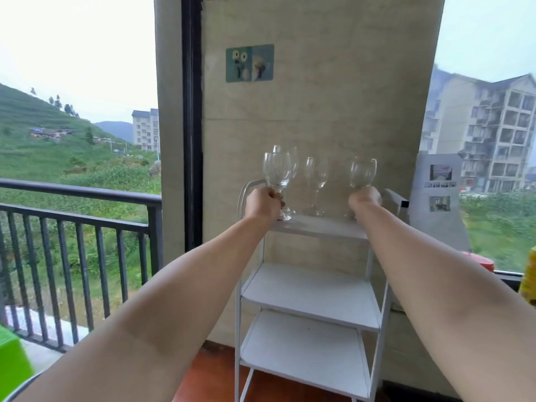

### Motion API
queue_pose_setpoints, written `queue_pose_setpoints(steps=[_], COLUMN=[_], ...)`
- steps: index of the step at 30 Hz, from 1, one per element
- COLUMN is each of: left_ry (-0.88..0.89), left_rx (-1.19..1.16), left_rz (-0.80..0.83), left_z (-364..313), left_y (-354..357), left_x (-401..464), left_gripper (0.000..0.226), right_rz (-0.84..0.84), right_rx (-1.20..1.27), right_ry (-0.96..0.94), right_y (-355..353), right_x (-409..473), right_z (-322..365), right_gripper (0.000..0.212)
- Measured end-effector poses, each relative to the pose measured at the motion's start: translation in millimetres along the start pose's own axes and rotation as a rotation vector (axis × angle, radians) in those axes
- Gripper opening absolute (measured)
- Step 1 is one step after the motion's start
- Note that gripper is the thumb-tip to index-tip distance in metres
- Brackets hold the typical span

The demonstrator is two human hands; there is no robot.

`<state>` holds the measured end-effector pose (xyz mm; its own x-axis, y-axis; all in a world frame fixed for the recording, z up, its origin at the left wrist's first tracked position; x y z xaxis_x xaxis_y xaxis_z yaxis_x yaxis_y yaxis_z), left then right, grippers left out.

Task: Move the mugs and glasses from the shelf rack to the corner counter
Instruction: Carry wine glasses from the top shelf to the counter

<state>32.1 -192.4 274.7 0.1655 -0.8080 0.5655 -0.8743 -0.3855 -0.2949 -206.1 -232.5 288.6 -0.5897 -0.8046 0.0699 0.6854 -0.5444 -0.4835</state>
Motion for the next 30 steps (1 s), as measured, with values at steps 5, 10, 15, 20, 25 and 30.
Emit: queue_pose_setpoints(steps=[5, 10, 15, 20, 25, 30], left_ry=[0.023, 0.047, 0.025, 0.039, -0.047, -0.218], left_rx=[-0.094, -0.193, -0.278, -0.324, -0.321, -0.328], left_rz=[-0.062, -0.124, -0.136, -0.025, 0.06, 0.24], left_z=[-13, -21, -25, -25, -6, 42], left_y=[-9, -14, -26, -49, -64, -41], left_x=[-9, -26, -59, -114, -181, -270], left_gripper=[0.022, 0.023, 0.021, 0.023, 0.018, 0.025], right_rz=[-0.009, 0.054, 0.087, 0.107, 0.131, 0.311], right_rx=[0.097, 0.308, 0.404, 0.431, 0.355, 0.366], right_ry=[-0.024, -0.125, -0.238, -0.271, -0.188, 0.102], right_y=[-8, -17, -27, -36, -42, -28], right_x=[-10, -37, -88, -153, -216, -263], right_z=[3, 8, 8, -12, -65, -186], right_gripper=[0.039, 0.035, 0.035, 0.033, 0.032, 0.027])
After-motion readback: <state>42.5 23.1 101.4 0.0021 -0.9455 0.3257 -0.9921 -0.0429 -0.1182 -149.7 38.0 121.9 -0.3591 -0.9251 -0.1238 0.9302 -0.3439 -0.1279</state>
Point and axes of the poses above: each hand's wrist, its own x-axis towards the middle knuckle, its own y-axis out of the palm, z = x × y, the point moved 6 cm from there along x, towards the middle knuckle, and after that the axes turned 12 degrees about y, right-handed, at the moved point
